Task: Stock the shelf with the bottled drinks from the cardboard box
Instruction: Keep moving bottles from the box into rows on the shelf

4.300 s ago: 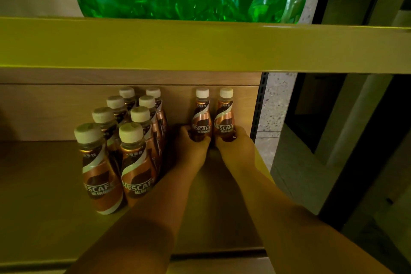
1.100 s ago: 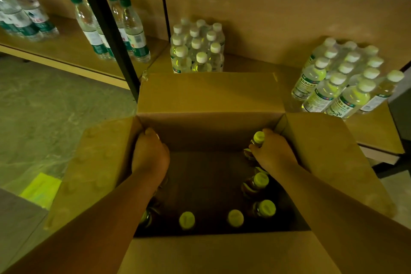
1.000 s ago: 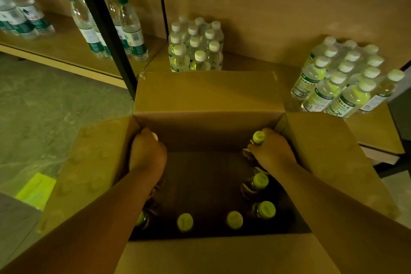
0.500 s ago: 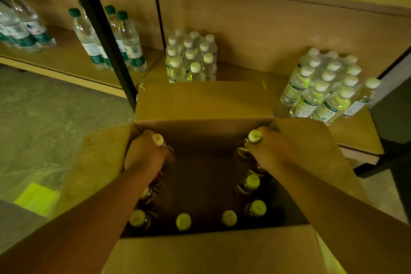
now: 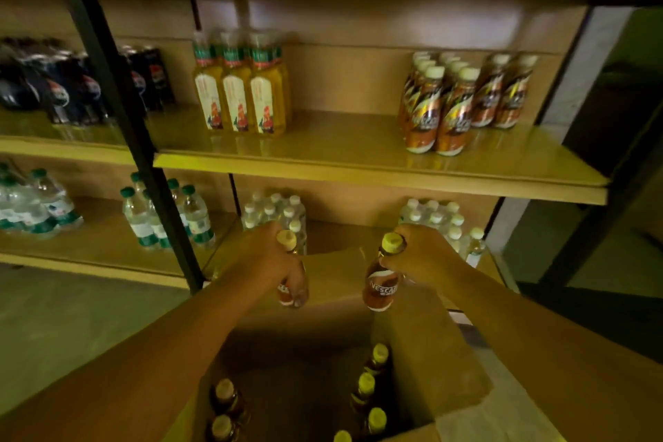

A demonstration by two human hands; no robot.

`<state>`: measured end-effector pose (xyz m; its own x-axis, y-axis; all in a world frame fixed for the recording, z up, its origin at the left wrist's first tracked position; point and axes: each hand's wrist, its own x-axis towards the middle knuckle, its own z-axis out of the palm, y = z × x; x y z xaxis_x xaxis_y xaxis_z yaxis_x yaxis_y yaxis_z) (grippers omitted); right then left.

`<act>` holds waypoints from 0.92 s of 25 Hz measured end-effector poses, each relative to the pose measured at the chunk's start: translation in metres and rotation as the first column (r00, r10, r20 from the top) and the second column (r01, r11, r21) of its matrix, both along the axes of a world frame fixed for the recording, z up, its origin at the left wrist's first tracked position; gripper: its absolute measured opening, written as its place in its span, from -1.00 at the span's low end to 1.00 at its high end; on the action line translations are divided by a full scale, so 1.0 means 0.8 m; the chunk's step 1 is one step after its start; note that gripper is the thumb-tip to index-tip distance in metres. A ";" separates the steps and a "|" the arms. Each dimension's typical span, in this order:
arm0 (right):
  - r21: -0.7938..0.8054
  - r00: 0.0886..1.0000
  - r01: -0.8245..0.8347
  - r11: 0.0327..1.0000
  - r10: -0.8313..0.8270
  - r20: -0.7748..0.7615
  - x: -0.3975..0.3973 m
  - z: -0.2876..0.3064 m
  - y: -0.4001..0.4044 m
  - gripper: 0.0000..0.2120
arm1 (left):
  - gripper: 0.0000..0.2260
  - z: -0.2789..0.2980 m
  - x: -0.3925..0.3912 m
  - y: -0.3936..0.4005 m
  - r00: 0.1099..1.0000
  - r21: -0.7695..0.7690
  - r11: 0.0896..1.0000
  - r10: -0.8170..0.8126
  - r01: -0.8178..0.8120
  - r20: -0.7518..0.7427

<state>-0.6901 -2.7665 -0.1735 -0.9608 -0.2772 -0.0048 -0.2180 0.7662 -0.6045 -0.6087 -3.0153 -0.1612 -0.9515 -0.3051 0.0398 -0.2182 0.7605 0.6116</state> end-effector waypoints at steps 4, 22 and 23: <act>-0.048 0.989 0.068 0.997 -0.074 -0.130 0.004 0.102 0.031 -0.72 | -0.68 0.093 -0.039 0.032 0.981 -0.035 0.997 -0.078 0.073 -0.178; -0.206 0.910 0.200 0.958 -0.259 -0.325 -0.081 0.269 0.266 -0.84 | -0.71 0.238 -0.178 0.328 0.882 0.089 0.948 -0.246 0.305 -0.402; -0.219 0.911 0.182 0.959 -0.248 -0.329 -0.093 0.268 0.283 -0.86 | -0.71 0.236 -0.189 0.347 0.886 0.088 0.955 -0.224 0.282 -0.405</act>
